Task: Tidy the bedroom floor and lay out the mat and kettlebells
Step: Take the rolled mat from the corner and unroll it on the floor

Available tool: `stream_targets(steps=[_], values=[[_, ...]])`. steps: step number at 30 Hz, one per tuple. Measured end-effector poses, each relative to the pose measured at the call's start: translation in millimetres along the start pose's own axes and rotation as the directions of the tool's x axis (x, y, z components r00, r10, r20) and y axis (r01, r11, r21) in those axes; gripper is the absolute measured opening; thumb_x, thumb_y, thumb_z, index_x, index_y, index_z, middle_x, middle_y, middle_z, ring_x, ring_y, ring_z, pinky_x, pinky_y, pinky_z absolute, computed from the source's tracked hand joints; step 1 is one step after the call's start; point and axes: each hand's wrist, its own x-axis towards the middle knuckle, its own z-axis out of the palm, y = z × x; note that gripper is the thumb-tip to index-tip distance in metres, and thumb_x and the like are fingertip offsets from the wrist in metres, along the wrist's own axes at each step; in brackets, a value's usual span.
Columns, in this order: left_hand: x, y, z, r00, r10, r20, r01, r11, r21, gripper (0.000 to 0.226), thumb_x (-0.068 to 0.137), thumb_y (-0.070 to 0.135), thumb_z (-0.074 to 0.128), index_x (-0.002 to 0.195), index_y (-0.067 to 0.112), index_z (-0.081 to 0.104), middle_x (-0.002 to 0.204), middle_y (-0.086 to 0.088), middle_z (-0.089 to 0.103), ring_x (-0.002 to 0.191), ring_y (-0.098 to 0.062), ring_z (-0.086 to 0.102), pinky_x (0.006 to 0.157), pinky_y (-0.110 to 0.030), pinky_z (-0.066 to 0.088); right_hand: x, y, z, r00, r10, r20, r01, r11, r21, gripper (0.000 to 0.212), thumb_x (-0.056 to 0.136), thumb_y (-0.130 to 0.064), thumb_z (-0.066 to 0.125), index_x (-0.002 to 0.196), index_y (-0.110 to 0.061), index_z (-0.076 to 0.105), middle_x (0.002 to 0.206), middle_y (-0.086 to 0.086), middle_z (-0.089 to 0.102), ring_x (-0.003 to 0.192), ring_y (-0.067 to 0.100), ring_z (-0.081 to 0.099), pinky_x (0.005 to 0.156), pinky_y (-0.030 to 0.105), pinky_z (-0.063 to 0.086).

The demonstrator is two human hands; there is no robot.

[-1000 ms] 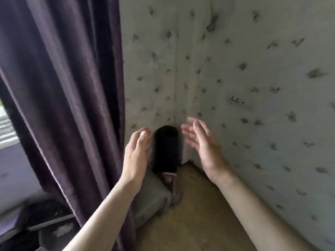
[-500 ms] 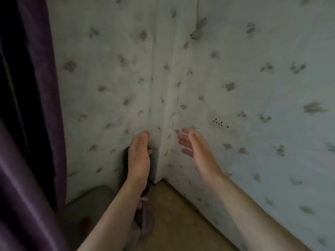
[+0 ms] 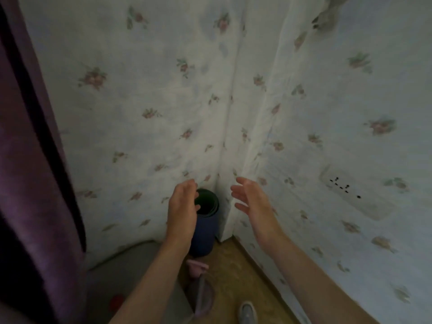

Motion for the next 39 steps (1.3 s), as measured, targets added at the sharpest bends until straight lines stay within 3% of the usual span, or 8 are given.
stream_targets(steps=[5,8,15,19,23,28,34,39], values=[[61.7,-33.1,31.7,0.991,-0.052,-0.12,0.057,0.998,0.038,0.024,0.103,0.034,0.044,0.119,0.025,0.06,0.119,0.003,0.063,0.11,-0.015,0.06,0.095,-0.037,0.051,100.4,15.1,-10.9,0.995,0.03,0.094,-0.03,1.0,-0.001,0.04,0.106,-0.033,0.036,0.138,-0.015,0.052,0.135,0.01,0.06,0.128,0.022,0.056,0.113,0.041,0.041],[99.7,-56.1,56.4,0.975,-0.098,-0.202,0.109,0.993,0.044,0.017,0.103,0.032,0.045,0.107,0.029,0.061,0.111,0.004,0.064,0.108,-0.017,0.061,0.093,-0.038,0.051,164.9,31.5,-19.2,0.989,0.047,0.139,-0.044,0.999,-0.02,0.04,0.106,-0.034,0.037,0.138,-0.017,0.052,0.132,0.007,0.062,0.125,0.02,0.057,0.113,0.041,0.042],[160.0,-92.0,111.0,0.928,-0.192,-0.319,0.206,0.978,0.01,0.013,0.102,0.033,0.048,0.101,0.03,0.061,0.108,0.001,0.066,0.101,-0.013,0.063,0.079,-0.029,0.052,261.0,73.1,-16.3,0.953,0.157,0.26,-0.145,0.987,-0.067,0.033,0.097,-0.044,0.048,0.125,-0.027,0.054,0.13,0.003,0.061,0.117,0.012,0.058,0.101,0.027,0.044],[185.0,-118.6,106.5,0.906,-0.215,-0.364,0.245,0.969,0.039,0.017,0.102,0.03,0.048,0.107,0.022,0.063,0.104,0.004,0.067,0.098,-0.013,0.063,0.077,-0.029,0.052,294.2,103.8,-4.4,0.937,0.213,0.277,-0.195,0.976,-0.091,0.014,0.103,-0.034,0.047,0.109,-0.03,0.058,0.116,0.002,0.063,0.12,0.023,0.058,0.102,0.032,0.043],[200.5,-153.2,92.4,0.897,-0.222,-0.382,0.277,0.956,0.095,0.018,0.101,0.029,0.049,0.107,0.02,0.064,0.102,0.004,0.067,0.097,-0.014,0.063,0.082,-0.034,0.052,313.3,133.5,6.7,0.935,0.222,0.276,-0.183,0.97,-0.159,0.058,0.073,-0.067,0.051,0.119,-0.031,0.058,0.133,0.005,0.062,0.127,0.02,0.056,0.111,0.039,0.042],[227.1,-230.2,61.5,0.852,-0.272,-0.447,0.386,0.903,0.187,0.027,0.097,0.029,0.058,0.118,0.012,0.062,0.114,-0.013,0.068,0.111,-0.032,0.063,0.098,-0.051,0.05,351.5,199.4,9.8,0.93,0.172,0.326,-0.078,0.956,-0.282,0.023,0.099,-0.017,0.057,0.122,-0.021,0.056,0.107,-0.01,0.064,0.093,-0.011,0.061,0.08,0.005,0.045],[252.1,-302.9,37.5,0.798,-0.36,-0.483,0.499,0.845,0.194,0.025,0.09,0.033,0.066,0.112,0.023,0.06,0.108,0.001,0.068,0.105,-0.023,0.065,0.099,-0.046,0.051,396.4,273.6,17.8,0.92,0.2,0.337,-0.017,0.88,-0.475,0.03,0.094,-0.019,0.062,0.124,-0.02,0.058,0.118,0.003,0.066,0.11,0.016,0.061,0.096,0.029,0.047],[274.3,-362.0,45.1,0.797,-0.444,-0.41,0.588,0.728,0.354,0.053,0.089,0.038,0.067,0.127,0.003,0.058,0.12,-0.012,0.065,0.106,-0.025,0.061,0.086,-0.028,0.045,436.5,333.7,32.5,0.874,0.378,0.305,-0.065,0.713,-0.698,0.052,0.095,-0.03,0.061,0.143,-0.015,0.046,0.139,0.01,0.058,0.126,0.027,0.056,0.099,0.029,0.044]])
